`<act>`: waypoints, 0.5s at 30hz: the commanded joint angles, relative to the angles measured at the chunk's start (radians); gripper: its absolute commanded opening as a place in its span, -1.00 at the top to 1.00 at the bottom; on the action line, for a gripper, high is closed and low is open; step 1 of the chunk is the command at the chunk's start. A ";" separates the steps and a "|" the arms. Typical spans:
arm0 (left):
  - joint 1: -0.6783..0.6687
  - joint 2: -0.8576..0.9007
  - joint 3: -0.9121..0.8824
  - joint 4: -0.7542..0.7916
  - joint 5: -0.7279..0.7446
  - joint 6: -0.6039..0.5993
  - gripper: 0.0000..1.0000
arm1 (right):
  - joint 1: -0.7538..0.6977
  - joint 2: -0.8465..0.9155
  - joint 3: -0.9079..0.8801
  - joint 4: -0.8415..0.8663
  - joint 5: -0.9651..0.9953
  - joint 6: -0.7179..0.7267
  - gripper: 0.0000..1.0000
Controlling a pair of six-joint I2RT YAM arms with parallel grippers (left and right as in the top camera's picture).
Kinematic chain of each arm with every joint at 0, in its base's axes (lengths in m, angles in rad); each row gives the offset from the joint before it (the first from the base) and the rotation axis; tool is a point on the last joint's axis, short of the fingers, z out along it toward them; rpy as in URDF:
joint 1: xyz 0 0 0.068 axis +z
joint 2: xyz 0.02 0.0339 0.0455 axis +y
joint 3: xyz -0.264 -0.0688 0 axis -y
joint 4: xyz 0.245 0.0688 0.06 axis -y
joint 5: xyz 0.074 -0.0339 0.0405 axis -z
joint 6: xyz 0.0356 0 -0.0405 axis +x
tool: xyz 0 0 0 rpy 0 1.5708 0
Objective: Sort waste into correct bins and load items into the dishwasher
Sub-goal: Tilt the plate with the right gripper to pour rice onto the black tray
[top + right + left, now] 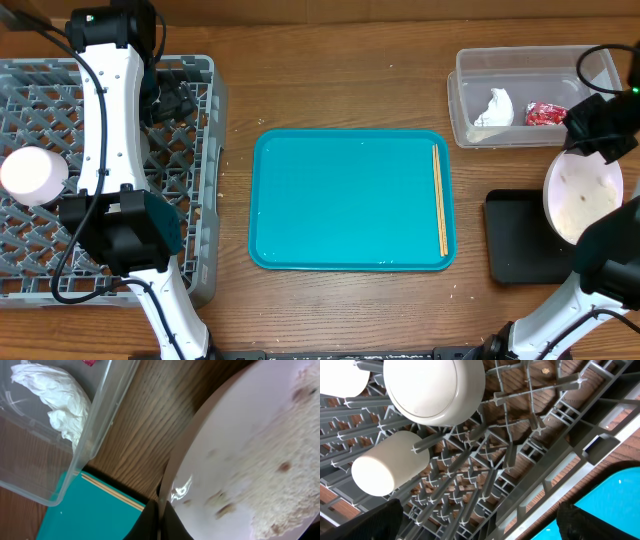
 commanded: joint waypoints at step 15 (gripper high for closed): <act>-0.002 0.008 0.007 -0.002 0.001 0.011 -1.00 | -0.196 -0.033 -0.078 -0.032 -0.390 -0.269 0.92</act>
